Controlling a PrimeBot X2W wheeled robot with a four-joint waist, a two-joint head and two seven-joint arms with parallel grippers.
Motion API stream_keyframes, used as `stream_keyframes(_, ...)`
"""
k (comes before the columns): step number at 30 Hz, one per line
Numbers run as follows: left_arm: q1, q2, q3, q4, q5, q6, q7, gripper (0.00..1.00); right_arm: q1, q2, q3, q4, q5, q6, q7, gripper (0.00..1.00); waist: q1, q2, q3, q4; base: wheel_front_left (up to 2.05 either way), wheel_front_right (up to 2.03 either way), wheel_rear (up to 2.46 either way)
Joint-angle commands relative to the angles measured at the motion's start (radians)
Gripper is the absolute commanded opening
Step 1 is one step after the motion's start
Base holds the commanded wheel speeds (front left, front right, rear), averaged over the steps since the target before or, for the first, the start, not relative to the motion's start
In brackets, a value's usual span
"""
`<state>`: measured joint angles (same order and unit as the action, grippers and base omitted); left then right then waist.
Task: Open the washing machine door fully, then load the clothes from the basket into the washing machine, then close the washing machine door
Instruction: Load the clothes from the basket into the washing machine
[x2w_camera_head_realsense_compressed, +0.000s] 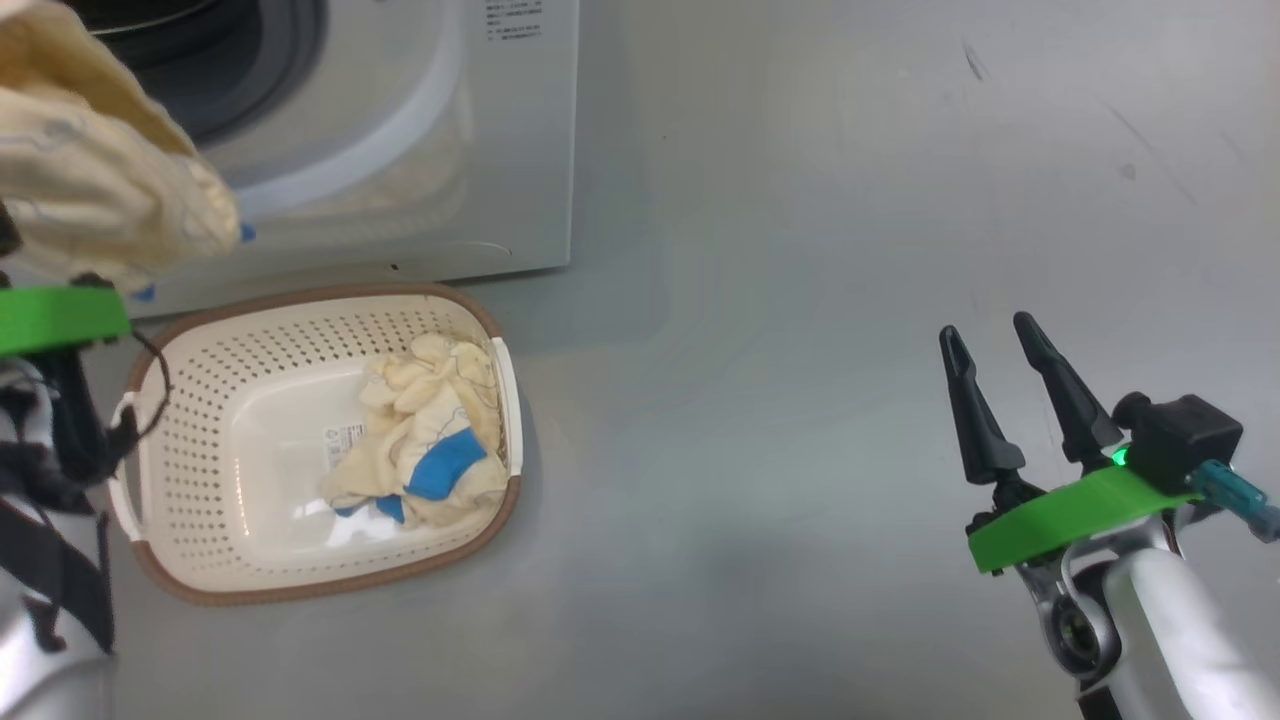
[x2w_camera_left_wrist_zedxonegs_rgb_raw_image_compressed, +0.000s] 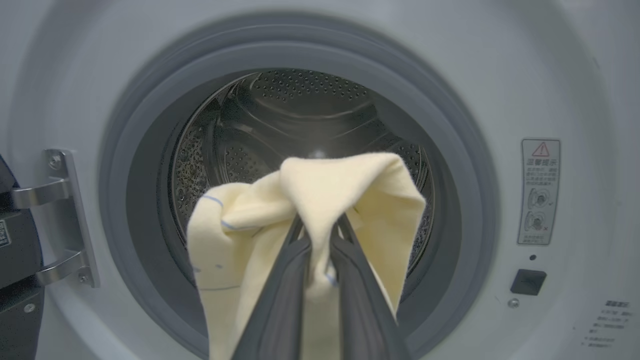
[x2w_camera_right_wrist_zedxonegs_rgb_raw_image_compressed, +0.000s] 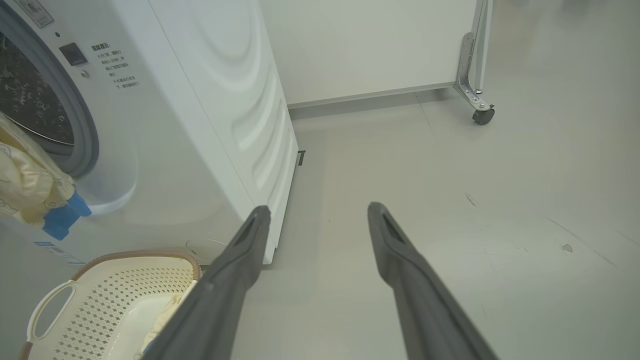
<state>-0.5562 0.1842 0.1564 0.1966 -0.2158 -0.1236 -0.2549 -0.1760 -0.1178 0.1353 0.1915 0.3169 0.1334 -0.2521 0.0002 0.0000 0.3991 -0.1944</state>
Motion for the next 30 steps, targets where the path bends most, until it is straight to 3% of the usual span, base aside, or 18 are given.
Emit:
stream_keyframes(1, -0.052, 0.052, 0.038, -0.027, -0.004, -0.003, -0.007, 0.00, -0.027, -0.010, 0.022, -0.037, 0.008, -0.003, -0.010, 1.00, -0.0002, 0.0000, 0.055, -0.036, 0.00, 0.00, 0.00)
stream_keyframes(9, -0.319, 0.198, 0.017, 0.111, -0.036, -0.006, 0.008, 0.00, -0.070, 0.012, 0.036, -0.039, 0.026, -0.003, -0.010, 1.00, -0.0002, 0.0000, 0.170, -0.102, 0.00, 0.00, 0.00)
stream_keyframes(19, -0.654, 0.409, -0.130, 0.293, -0.090, -0.007, 0.099, 0.00, -0.117, 0.051, 0.054, -0.037, 0.056, -0.003, -0.010, 1.00, -0.0002, 0.0000, 0.311, -0.186, 0.00, 0.00, 0.00)
stream_keyframes(26, -0.874, 0.499, -0.187, 0.419, -0.089, -0.007, 0.099, 0.00, -0.138, 0.065, 0.078, -0.033, 0.075, -0.003, -0.010, 1.00, -0.0002, 0.0000, 0.372, -0.231, 0.00, 0.00, 0.00)
stream_keyframes(30, -1.001, 0.516, -0.196, 0.494, -0.078, -0.006, 0.076, 0.00, -0.152, 0.067, 0.094, -0.033, 0.090, -0.003, -0.010, 1.00, -0.0002, 0.0000, 0.388, -0.252, 0.00, 0.00, 0.00)
